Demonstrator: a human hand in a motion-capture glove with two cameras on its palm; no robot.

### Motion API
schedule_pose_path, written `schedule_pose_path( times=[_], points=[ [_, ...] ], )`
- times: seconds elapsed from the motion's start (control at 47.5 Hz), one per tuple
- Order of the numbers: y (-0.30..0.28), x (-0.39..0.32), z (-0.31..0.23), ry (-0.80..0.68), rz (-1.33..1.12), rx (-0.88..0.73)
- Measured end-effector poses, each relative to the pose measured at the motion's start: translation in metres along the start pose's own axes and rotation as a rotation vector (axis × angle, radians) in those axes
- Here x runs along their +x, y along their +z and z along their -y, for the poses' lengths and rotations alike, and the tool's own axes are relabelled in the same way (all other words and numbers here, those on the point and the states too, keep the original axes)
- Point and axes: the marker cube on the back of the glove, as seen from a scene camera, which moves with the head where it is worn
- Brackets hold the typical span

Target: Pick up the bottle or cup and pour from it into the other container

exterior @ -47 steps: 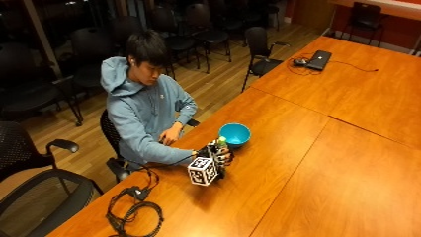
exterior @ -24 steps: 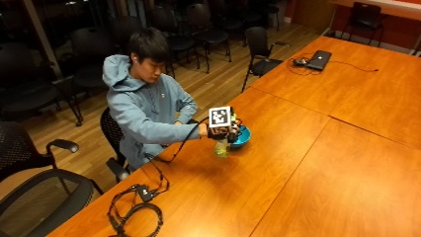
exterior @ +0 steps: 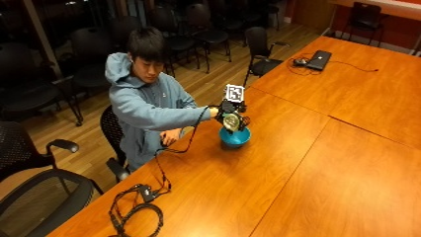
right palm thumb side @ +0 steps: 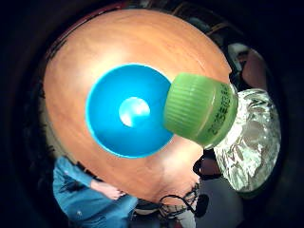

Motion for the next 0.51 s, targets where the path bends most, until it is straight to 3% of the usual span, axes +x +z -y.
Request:
schedule_pose_path(
  times=[0.147, 0.505],
  points=[
    [-0.009, -0.031, 0.019, -0.008, -0.231, -0.057],
    [-0.010, -0.026, 0.022, -0.079, -0.226, -0.041]
  ],
)
